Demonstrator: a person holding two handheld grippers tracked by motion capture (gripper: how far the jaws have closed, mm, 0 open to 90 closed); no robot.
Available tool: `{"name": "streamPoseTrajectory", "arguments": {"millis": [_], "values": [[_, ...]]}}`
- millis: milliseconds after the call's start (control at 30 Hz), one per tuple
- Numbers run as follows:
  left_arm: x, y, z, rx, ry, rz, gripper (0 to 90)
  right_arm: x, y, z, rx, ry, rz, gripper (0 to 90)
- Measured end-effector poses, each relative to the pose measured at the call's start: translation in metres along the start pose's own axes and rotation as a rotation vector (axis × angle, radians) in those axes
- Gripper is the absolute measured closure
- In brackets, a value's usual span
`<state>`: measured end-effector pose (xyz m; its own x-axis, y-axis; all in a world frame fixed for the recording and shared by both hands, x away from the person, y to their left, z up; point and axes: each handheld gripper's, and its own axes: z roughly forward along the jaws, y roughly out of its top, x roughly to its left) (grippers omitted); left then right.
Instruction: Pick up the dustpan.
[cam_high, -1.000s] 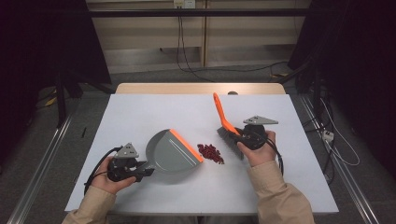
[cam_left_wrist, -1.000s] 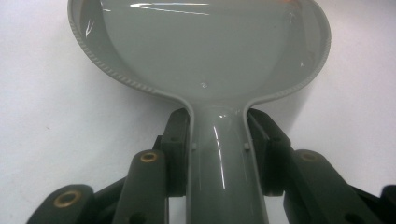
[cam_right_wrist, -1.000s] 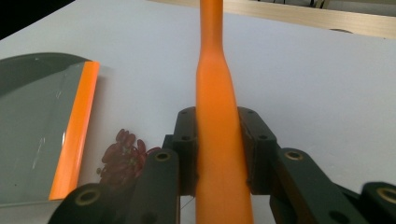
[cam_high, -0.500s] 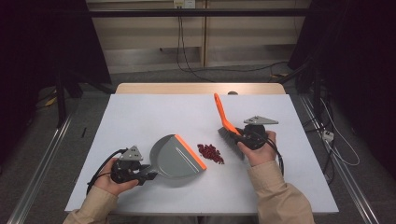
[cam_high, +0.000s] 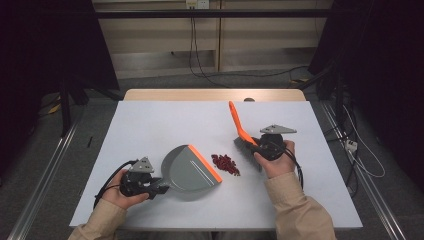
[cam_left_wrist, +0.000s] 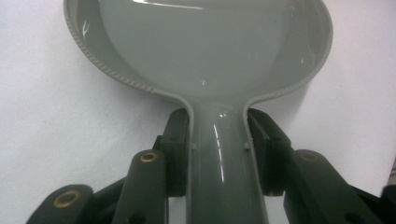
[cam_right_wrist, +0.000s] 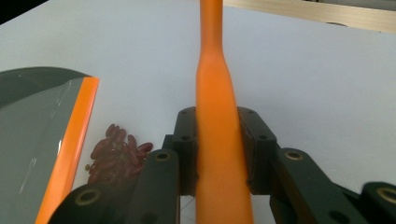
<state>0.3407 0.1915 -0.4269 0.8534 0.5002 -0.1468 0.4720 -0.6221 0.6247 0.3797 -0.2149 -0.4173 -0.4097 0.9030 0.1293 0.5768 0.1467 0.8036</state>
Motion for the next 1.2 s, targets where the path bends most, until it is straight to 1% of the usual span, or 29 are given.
{"name": "streamPoseTrajectory", "arguments": {"millis": [33, 100, 133, 200, 233, 300, 367, 533, 633, 667, 700, 800, 833, 867, 933, 967, 1033, 1067, 1100, 1133, 1167, 1200], "values": [[0.000, 0.000, 0.000, 0.006, 0.014, 0.004, 62.7, 0.000, 0.000, 0.000, 0.000, 0.000, -0.002, 71.4], [0.000, 0.000, 0.000, 0.009, 0.011, 0.006, 62.7, 0.000, 0.000, 0.001, 0.004, 0.000, 0.001, 71.3], [0.000, 0.000, 0.000, 0.009, -0.005, 0.009, 62.7, -0.001, -0.001, 0.001, 0.006, -0.002, -0.001, 71.3], [0.000, 0.000, 0.001, 0.014, -0.011, 0.011, 62.7, -0.001, -0.001, 0.001, 0.008, -0.004, -0.003, 71.3], [0.000, 0.000, 0.001, 0.018, -0.009, 0.020, 62.6, -0.001, -0.001, 0.001, 0.007, -0.004, -0.001, 71.3], [-0.001, 0.000, 0.002, 0.020, -0.019, 0.021, 62.6, -0.001, -0.001, 0.002, 0.009, -0.008, 0.000, 71.3], [-0.002, 0.000, 0.003, 0.021, -0.025, 0.027, 62.5, -0.001, -0.001, 0.003, 0.008, -0.015, -0.009, 71.3], [-0.005, 0.001, 0.005, 0.028, -0.047, 0.036, 62.5, 0.000, -0.001, 0.006, 0.010, -0.027, -0.013, 71.3], [-0.005, 0.002, 0.007, 0.038, -0.056, 0.053, 62.4, 0.001, -0.001, 0.009, 0.012, -0.032, -0.028, 71.3], [-0.006, 0.002, 0.008, 0.030, -0.061, 0.043, 62.3, 0.001, -0.001, 0.009, 0.013, -0.033, -0.029, 71.3], [-0.006, 0.002, 0.009, 0.039, -0.063, 0.050, 62.2, 0.002, -0.001, 0.009, 0.013, -0.034, -0.028, 71.3], [-0.007, 0.002, 0.011, 0.048, -0.049, 0.053, 62.1, 0.003, -0.001, 0.010, 0.024, -0.039, -0.060, 71.0], [-0.008, 0.002, 0.010, 0.043, -0.048, 0.044, 62.1, 0.004, -0.001, 0.009, 0.029, -0.036, -0.064, 71.0], [-0.007, 0.003, 0.010, 0.046, -0.044, 0.049, 62.1, 0.005, -0.001, 0.009, 0.032, -0.032, -0.071, 70.9], [-0.007, 0.003, 0.010, 0.053, -0.044, 0.051, 61.9, 0.006, -0.001, 0.008, 0.041, -0.035, -0.082, 70.6], [-0.008, 0.003, 0.011, 0.051, -0.044, 0.041, 61.8, 0.006, 0.000, 0.008, 0.047, -0.038, -0.086, 70.5], [-0.008, 0.004, 0.011, 0.060, -0.042, 0.040, 61.4, 0.007, 0.001, 0.008, 0.062, -0.042, -0.094, 69.8], [-0.008, 0.004, 0.010, 0.057, -0.043, 0.037, 60.5, 0.007, 0.002, 0.008, 0.065, -0.045, -0.098, 69.0], [-0.009, 0.005, 0.010, 0.056, -0.030, 0.034, 58.1, 0.007, 0.003, 0.008, 0.075, -0.051, -0.105, 68.3], [-0.008, 0.005, 0.009, 0.058, -0.035, 0.033, 55.9, 0.007, 0.004, 0.008, 0.083, -0.053, -0.115, 67.3], [-0.008, 0.005, 0.008, 0.063, -0.028, 0.035, 53.6, 0.008, 0.005, 0.007, 0.088, -0.058, -0.115, 66.7], [-0.009, 0.005, 0.009, 0.062, -0.027, 0.035, 53.3, 0.008, 0.006, 0.006, 0.088, -0.061, -0.127, 66.8]]}}
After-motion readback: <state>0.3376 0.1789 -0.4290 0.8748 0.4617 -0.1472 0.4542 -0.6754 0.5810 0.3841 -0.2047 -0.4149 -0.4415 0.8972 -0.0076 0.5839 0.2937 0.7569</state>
